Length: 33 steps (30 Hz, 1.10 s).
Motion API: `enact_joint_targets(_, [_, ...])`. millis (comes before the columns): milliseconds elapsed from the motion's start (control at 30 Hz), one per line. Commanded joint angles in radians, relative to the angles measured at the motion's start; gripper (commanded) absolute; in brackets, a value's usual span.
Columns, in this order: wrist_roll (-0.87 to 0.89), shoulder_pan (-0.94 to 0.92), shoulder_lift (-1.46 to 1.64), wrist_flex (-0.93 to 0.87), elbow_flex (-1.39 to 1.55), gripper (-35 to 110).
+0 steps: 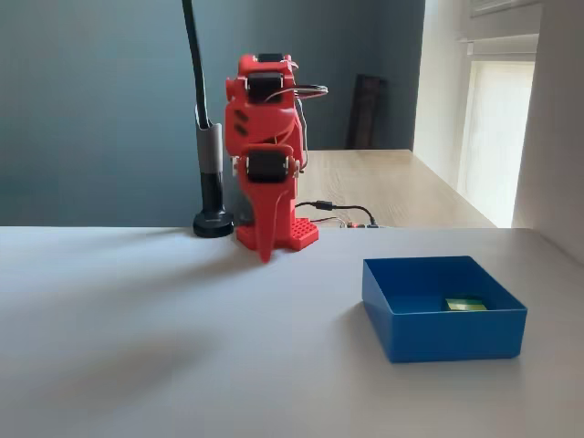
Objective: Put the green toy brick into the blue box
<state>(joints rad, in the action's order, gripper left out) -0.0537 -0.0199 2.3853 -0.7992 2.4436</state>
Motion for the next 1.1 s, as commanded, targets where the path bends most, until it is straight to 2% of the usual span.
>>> enact_joint_targets(0, [-0.005, -0.003, 0.221, -0.017, 0.127, 0])
enact_joint_targets(467, [-0.011, -0.046, 0.729, -0.021, 0.525, 0])
enact_joint_targets(1067, [-0.014, -0.094, 0.873, -0.074, 0.678, 0])
